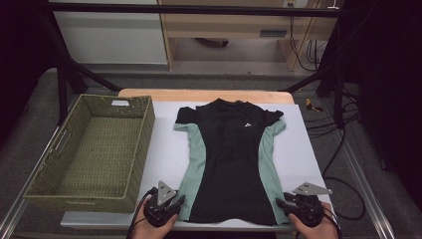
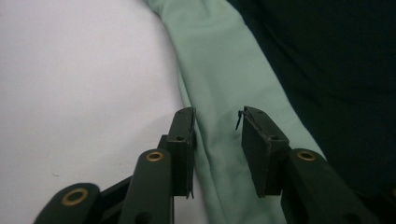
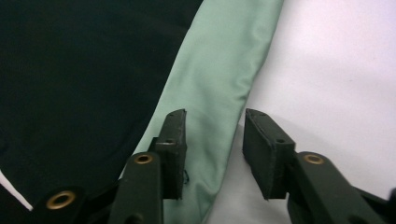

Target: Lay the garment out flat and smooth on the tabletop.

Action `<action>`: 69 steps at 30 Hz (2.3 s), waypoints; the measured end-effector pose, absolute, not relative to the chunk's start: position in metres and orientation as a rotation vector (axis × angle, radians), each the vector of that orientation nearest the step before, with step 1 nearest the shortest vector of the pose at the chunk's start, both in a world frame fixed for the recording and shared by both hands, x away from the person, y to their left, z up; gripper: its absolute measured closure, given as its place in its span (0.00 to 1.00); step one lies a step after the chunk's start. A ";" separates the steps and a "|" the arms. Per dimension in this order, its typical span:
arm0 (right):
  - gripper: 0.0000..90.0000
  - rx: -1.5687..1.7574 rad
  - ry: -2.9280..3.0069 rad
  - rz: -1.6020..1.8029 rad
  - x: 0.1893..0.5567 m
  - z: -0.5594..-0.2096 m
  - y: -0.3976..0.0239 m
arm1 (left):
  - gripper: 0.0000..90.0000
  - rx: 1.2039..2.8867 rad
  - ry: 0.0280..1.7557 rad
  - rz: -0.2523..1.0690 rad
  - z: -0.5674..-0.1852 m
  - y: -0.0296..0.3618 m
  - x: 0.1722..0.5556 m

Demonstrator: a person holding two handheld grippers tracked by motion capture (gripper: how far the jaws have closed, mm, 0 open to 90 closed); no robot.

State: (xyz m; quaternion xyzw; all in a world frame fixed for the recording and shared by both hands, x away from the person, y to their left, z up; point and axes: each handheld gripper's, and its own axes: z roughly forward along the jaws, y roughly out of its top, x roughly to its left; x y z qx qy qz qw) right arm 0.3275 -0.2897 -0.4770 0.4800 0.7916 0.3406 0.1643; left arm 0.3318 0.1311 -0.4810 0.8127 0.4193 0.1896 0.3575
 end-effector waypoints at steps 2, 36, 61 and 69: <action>0.79 1.347 2.274 0.968 0.327 -0.477 -0.290 | 0.72 2.088 1.087 0.472 -0.482 0.132 0.333; 0.49 1.301 2.137 1.034 0.342 -0.475 -0.290 | 0.60 2.042 1.016 0.476 -0.471 0.122 0.344; 0.17 1.297 2.048 1.193 0.385 -0.467 -0.290 | 0.41 2.051 1.064 0.528 -0.475 0.115 0.372; 0.29 1.321 2.051 1.173 0.376 -0.471 -0.297 | 0.41 2.078 1.075 0.528 -0.478 0.116 0.374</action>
